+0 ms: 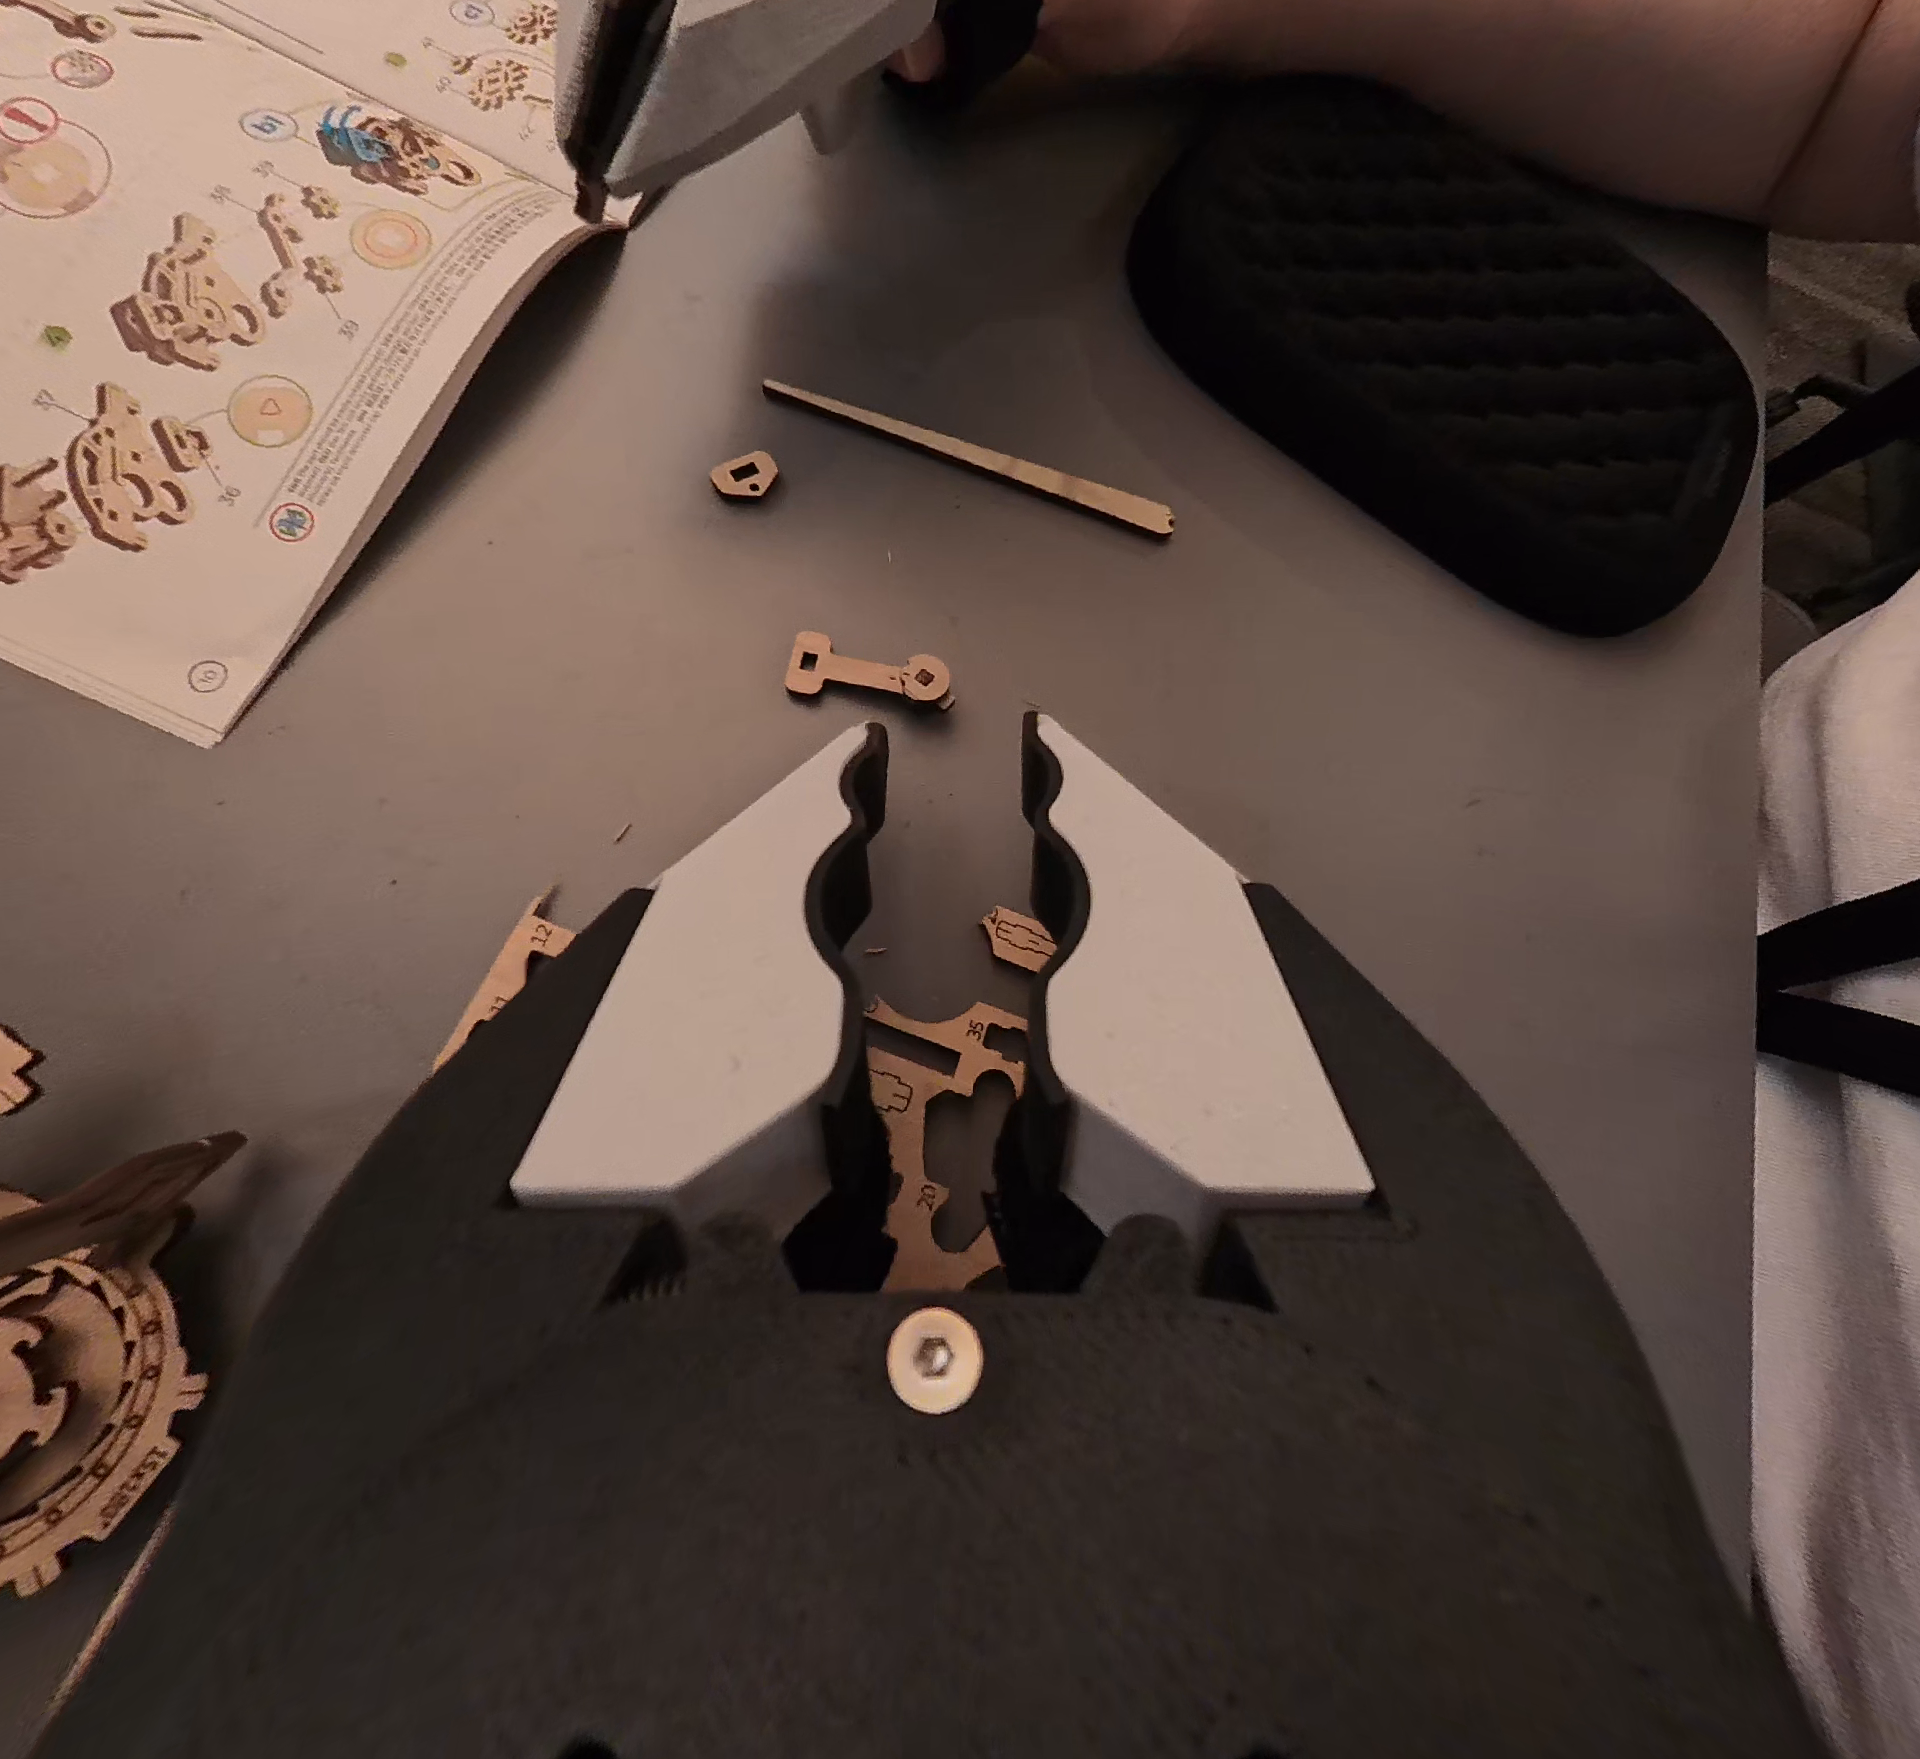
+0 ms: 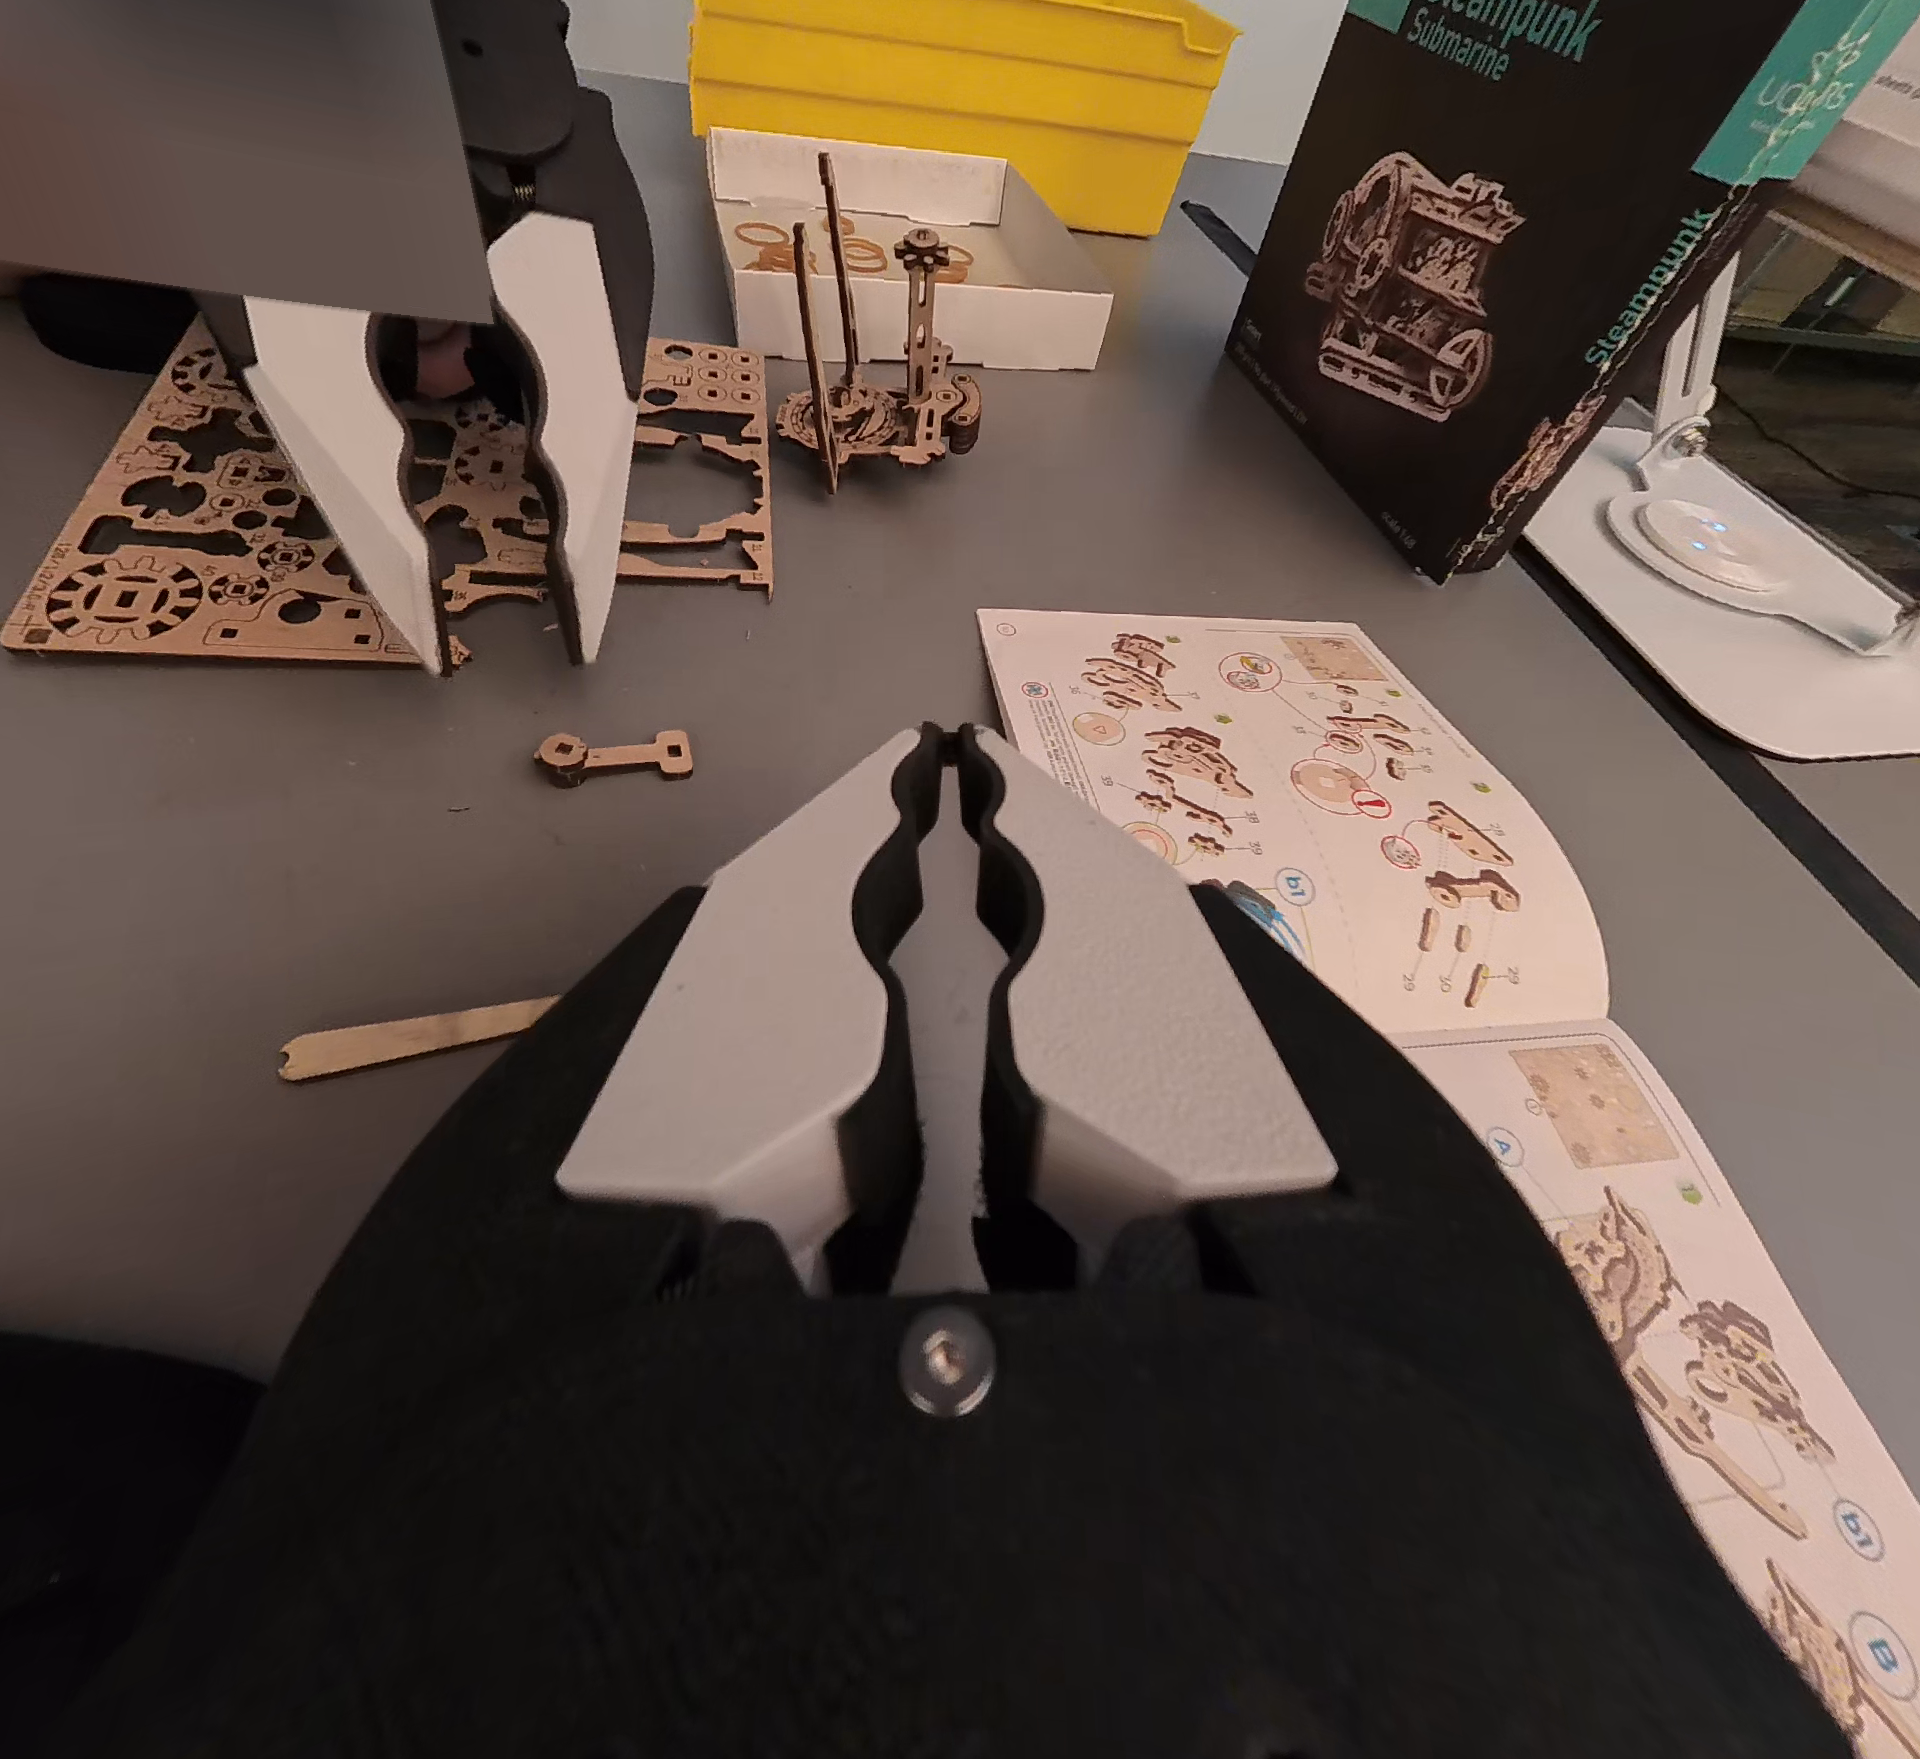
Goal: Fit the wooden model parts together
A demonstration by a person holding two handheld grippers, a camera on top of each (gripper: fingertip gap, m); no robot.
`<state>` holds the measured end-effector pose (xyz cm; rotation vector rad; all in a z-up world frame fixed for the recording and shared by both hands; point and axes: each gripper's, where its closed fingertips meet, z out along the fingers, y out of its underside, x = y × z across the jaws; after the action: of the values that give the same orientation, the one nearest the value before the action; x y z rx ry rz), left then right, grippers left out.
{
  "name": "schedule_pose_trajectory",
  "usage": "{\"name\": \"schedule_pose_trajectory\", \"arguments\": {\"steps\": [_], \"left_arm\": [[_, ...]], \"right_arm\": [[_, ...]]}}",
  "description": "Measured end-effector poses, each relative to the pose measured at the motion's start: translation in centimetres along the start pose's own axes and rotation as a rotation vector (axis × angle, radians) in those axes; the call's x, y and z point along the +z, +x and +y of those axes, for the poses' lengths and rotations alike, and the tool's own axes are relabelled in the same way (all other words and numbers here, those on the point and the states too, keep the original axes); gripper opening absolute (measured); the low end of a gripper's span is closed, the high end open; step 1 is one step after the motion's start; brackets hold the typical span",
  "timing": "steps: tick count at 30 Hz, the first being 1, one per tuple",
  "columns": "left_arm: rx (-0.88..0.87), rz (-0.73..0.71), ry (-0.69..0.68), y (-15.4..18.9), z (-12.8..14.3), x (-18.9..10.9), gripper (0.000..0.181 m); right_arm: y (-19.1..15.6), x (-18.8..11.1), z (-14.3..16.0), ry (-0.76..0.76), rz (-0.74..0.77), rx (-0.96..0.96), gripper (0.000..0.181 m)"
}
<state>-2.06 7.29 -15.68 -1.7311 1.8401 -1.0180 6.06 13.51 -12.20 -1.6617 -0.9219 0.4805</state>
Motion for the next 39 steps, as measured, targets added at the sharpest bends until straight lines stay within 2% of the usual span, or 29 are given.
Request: {"name": "schedule_pose_trajectory", "arguments": {"steps": [3, 7, 13, 18, 39], "left_arm": [[0.0, -0.006, 0.007, -0.2, -0.2, -0.3, 0.024], [0.024, -0.066, 0.01, -1.3, -0.4, -1.4, 0.023], [-0.015, -0.08, 0.015, -2.4, -0.3, -2.3, 0.023], [0.002, -0.082, 0.003, -2.1, -0.2, -2.1, 0.023], [-0.002, -0.074, -0.014, -2.0, 0.1, -1.7, 0.022]], "right_arm": [[-0.6, -0.1, -1.4, 0.035, -0.031, 0.038, 0.001], [-3.5, 1.5, -3.6, 0.011, -0.189, 0.182, 0.001], [-6.7, 4.4, -1.5, -0.159, -0.328, 0.209, 0.001], [-6.8, 4.6, -0.4, -0.211, -0.301, 0.156, 0.001], [-5.8, 3.7, -0.2, -0.148, -0.248, 0.171, 0.001]]}}
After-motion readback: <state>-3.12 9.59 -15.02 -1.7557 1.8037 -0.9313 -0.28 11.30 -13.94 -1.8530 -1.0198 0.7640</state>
